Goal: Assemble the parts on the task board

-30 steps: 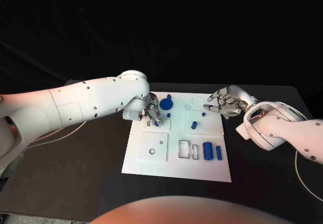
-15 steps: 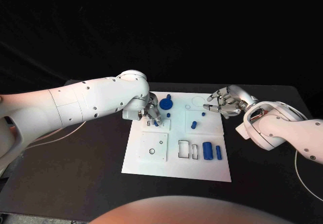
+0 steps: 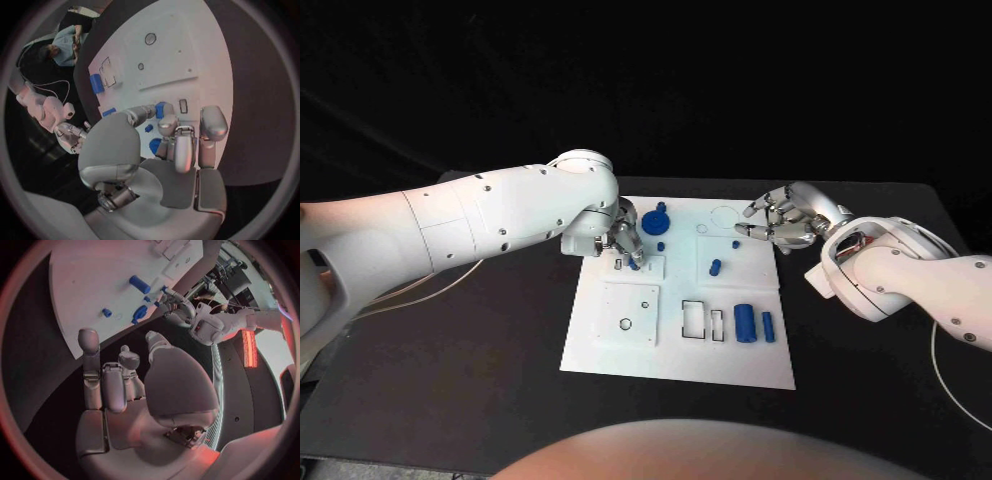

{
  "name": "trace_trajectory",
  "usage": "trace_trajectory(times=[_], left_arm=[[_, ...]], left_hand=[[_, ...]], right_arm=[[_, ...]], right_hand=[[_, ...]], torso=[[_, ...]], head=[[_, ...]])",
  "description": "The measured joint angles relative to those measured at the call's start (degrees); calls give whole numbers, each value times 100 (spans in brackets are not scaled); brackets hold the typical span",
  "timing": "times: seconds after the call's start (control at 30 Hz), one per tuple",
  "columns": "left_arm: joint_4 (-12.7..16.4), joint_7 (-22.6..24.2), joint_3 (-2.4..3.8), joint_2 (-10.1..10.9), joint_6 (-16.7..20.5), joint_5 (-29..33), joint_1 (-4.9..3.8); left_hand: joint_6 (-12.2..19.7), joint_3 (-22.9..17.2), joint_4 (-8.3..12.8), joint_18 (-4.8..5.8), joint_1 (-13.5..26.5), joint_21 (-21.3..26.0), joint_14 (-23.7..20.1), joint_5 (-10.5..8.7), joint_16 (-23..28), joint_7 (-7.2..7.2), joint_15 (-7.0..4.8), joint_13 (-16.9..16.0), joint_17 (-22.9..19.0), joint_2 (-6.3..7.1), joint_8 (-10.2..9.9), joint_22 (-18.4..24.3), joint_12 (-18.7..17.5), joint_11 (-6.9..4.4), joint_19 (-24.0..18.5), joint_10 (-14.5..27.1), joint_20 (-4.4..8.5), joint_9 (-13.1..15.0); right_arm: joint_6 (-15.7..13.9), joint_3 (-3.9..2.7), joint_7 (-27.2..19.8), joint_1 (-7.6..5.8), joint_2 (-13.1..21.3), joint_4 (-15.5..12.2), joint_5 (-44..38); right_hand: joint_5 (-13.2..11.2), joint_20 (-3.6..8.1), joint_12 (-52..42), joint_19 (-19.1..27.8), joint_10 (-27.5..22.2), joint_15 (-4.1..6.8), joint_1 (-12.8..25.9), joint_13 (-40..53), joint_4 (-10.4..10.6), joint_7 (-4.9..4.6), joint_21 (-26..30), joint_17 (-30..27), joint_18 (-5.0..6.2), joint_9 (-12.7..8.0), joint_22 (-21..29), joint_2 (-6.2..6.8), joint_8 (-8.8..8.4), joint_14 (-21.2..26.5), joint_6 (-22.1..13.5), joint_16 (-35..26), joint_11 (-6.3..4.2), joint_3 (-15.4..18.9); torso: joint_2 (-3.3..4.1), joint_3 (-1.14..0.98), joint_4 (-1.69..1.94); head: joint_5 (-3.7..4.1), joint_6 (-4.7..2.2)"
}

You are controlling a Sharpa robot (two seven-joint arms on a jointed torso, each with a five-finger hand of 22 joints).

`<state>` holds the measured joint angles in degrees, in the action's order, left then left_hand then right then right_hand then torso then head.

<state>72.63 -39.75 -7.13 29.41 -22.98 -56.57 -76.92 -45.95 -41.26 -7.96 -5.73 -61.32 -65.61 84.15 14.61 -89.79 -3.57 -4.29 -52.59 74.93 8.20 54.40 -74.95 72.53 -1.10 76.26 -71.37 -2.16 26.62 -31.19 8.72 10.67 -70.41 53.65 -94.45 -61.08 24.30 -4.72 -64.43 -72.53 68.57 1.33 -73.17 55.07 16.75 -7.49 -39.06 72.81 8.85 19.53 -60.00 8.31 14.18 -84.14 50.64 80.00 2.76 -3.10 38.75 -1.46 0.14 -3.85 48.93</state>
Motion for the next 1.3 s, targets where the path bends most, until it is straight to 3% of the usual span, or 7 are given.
trace_trajectory(times=[0.73, 1.3], left_arm=[[118, -13, -9, 23, 356, -2, 38], [113, -8, -2, 25, 409, -46, 38]], left_hand=[[-39, 16, 17, 1, 32, -66, 0, 23, 0, 3, 0, -20, -1, -29, -9, 1, 37, -22, 44, -23, -1, 17], [-47, 17, 17, 0, 42, -90, 0, 22, 0, 10, 0, -12, -1, -18, 11, 2, 36, -21, 43, -23, -1, 3]], right_arm=[[-1, 0, 0, 0, -3, 2, -4], [0, 0, 2, 0, 3, -1, -5]], right_hand=[[0, 0, 0, 0, 0, 0, 0, 0, 0, 0, 34, 0, 0, 4, 8, 0, 0, 0, 0, 0, 0, 0], [0, 0, 0, 0, 0, 0, 0, 0, 0, 0, 34, -1, 0, 3, 7, 0, 0, 0, 0, 0, 0, 0]], torso=[[-3, -3, -1], [2, 2, 2]], head=[[-8, -6], [1, 3]])
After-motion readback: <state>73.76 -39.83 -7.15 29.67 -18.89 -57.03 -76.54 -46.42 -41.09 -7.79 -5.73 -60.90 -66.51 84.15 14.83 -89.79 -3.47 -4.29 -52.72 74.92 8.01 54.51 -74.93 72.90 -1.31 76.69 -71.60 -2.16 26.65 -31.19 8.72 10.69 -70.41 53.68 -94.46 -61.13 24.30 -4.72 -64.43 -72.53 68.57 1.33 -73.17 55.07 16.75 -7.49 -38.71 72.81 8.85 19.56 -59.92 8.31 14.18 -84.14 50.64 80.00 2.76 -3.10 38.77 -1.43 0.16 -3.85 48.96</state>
